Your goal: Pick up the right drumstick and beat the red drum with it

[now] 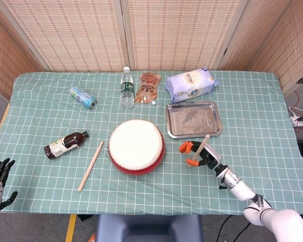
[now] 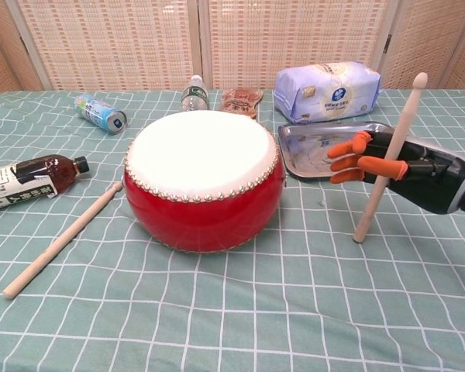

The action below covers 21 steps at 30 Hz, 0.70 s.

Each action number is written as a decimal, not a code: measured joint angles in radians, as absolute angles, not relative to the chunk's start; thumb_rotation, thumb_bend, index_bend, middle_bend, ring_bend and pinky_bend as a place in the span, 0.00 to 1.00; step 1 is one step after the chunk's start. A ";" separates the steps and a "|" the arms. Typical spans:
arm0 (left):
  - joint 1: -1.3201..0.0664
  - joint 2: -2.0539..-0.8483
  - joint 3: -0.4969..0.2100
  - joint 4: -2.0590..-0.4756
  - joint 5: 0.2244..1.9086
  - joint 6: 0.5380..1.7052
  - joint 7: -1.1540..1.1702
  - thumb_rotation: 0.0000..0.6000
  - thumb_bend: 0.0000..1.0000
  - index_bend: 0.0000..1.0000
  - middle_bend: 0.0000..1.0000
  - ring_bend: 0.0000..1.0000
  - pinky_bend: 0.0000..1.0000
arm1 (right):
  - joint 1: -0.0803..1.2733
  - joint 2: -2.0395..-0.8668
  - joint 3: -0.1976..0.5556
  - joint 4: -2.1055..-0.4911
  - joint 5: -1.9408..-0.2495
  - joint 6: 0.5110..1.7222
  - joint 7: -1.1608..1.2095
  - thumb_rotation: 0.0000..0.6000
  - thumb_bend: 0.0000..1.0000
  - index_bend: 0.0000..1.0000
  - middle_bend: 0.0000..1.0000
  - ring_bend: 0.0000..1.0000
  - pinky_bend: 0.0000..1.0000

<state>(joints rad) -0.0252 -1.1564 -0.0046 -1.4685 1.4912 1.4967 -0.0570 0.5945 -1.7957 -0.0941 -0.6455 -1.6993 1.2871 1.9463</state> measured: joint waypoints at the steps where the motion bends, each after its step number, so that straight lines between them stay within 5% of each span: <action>1: -0.025 -1.157 -0.004 -1.468 1.492 1.496 -0.057 1.00 0.24 0.00 0.00 0.00 0.00 | 0.595 -1.798 -0.098 -0.647 -1.701 1.284 1.936 1.00 0.17 0.62 0.43 0.38 0.37; 21: -0.030 -1.154 -0.006 -1.465 1.488 1.480 -0.063 1.00 0.23 0.00 0.00 0.00 0.00 | 0.605 -1.839 -0.147 -0.599 -1.713 1.223 1.915 1.00 0.12 0.80 0.52 0.47 0.42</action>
<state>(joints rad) -0.0299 -1.1537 -0.0056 -1.4654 1.4877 1.4795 -0.0631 0.6054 -1.8389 -0.1471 -0.5995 -1.7132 1.2229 1.9154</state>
